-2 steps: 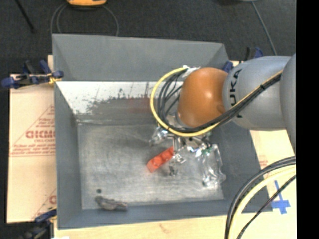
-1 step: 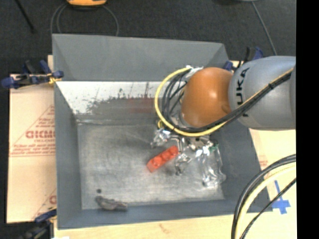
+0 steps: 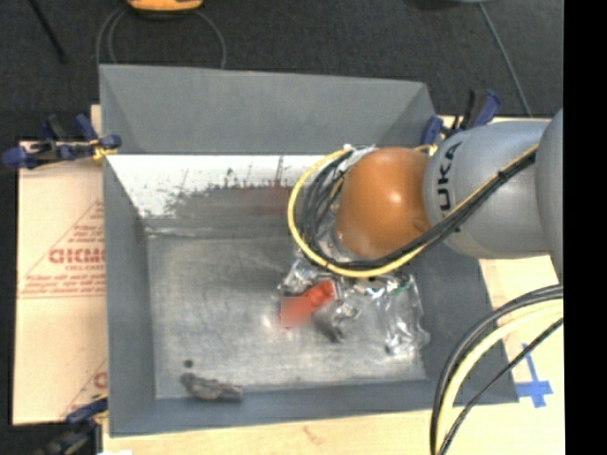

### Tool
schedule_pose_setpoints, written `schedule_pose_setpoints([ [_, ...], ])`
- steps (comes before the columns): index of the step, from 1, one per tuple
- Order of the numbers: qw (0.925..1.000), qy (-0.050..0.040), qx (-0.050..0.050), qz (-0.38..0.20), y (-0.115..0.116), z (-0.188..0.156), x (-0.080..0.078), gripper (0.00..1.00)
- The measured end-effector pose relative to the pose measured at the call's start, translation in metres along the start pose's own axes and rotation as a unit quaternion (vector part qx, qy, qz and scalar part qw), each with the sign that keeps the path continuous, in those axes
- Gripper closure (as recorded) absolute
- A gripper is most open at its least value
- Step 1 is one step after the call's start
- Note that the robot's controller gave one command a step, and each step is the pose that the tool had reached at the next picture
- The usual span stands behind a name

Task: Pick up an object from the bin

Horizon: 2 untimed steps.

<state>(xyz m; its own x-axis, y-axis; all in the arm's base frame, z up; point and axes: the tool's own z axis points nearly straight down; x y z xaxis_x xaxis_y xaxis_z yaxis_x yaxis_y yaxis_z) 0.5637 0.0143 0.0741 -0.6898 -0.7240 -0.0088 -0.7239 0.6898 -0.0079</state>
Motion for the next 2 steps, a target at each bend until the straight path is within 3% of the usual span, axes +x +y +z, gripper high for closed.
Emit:
schedule_pose_setpoints([
  [1, 0.9808, -0.0007, 0.0, -0.195, 0.0143, -0.0002, -0.0035, 0.0],
  [2, 0.9811, -0.0017, 0.001, -0.194, 0.0141, -0.0024, -0.0047, 1.0],
])
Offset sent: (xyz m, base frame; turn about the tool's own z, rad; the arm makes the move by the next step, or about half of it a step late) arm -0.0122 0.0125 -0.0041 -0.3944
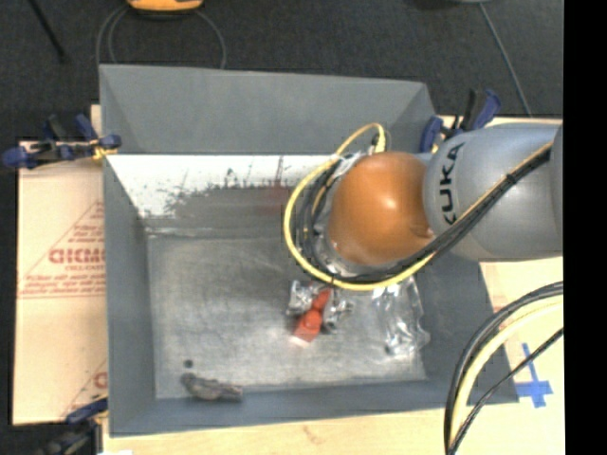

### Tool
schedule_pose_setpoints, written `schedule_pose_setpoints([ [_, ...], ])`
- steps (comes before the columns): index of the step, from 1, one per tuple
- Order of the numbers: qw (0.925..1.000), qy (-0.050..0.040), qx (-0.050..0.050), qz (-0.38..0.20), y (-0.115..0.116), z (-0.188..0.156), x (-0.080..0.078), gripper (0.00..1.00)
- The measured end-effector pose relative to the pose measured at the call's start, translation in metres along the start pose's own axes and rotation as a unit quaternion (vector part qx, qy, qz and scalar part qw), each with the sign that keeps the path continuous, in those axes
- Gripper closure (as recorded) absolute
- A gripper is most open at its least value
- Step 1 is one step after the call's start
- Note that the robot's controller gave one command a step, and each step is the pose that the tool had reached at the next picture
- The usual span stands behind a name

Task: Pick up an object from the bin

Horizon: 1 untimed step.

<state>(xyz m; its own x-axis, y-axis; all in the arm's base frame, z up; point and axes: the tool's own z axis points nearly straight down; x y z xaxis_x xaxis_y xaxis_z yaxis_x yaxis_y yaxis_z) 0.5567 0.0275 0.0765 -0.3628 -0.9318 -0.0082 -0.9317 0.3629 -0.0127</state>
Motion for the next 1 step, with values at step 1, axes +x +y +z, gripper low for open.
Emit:
schedule_pose_setpoints([
  [1, 1.0, 0.0018, -0.001, 0.002, -0.004, -0.0939, -0.0013, 1.0],
])
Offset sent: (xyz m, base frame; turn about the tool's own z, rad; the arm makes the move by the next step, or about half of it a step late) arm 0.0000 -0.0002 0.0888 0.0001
